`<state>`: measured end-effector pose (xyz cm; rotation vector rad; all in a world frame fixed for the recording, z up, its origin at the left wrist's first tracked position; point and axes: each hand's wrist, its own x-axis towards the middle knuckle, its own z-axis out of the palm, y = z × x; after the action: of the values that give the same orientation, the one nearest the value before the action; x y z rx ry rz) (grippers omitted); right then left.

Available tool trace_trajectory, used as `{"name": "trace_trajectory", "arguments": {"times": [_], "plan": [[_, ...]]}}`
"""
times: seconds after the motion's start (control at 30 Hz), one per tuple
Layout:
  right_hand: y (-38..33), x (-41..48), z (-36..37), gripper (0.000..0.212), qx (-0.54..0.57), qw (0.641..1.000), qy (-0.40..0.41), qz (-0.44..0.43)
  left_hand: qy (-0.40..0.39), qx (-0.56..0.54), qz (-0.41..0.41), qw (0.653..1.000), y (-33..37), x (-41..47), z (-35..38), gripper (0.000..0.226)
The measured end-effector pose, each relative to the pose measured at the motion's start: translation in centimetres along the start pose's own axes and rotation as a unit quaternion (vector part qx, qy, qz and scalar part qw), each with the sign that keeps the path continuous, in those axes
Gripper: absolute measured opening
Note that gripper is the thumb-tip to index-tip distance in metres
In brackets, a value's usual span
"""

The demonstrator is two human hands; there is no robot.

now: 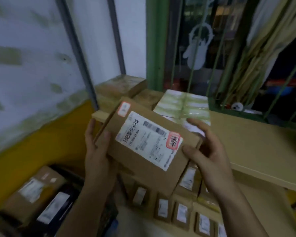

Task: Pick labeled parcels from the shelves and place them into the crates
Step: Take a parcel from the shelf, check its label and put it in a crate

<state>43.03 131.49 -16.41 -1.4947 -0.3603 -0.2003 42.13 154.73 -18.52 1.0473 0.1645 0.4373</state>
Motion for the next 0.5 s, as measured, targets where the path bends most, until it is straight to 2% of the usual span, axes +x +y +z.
{"name": "trace_trajectory", "arguments": {"times": [0.1, 0.13, 0.2, 0.27, 0.3, 0.37, 0.47, 0.5], "plan": [[-0.1, 2.3, 4.8, 0.043, 0.022, 0.999, 0.037, 0.009, 0.023, 0.055, 0.013, 0.998, 2.1, 1.1, -6.1, 0.047], [-0.2, 3.1, 6.6, 0.036, 0.033, 0.998, 0.051, 0.011, 0.019, 0.069, 0.005, 0.997, 2.9, 1.1, -8.0, 0.05], [-0.3, 4.2, 10.2, 0.02, 0.018, 0.999, 0.048, 0.006, -0.017, 0.096, -0.011, 0.995, 4.3, 1.0, -11.7, 0.077], [-0.3, 4.6, 13.9, 0.002, -0.011, 1.0, -0.004, 0.006, -0.05, 0.115, -0.027, 0.992, 5.7, 0.8, -15.2, 0.104], [-0.2, 4.6, 15.6, 0.008, -0.023, 0.999, -0.027, 0.012, -0.041, 0.109, -0.033, 0.993, 6.4, 0.7, -16.8, 0.107], [0.2, 4.3, 18.9, 0.022, -0.034, 0.997, -0.072, 0.019, 0.019, 0.086, -0.031, 0.996, 7.6, 0.9, -20.0, 0.093], [1.2, 3.3, 23.5, 0.03, -0.042, 0.986, -0.162, 0.027, 0.157, 0.049, -0.016, 0.986, 9.5, 1.4, -24.9, 0.039], [1.8, 2.8, 25.0, 0.038, -0.041, 0.976, -0.208, 0.045, 0.198, 0.047, -0.001, 0.979, 10.1, 1.4, -26.5, 0.03]]}}
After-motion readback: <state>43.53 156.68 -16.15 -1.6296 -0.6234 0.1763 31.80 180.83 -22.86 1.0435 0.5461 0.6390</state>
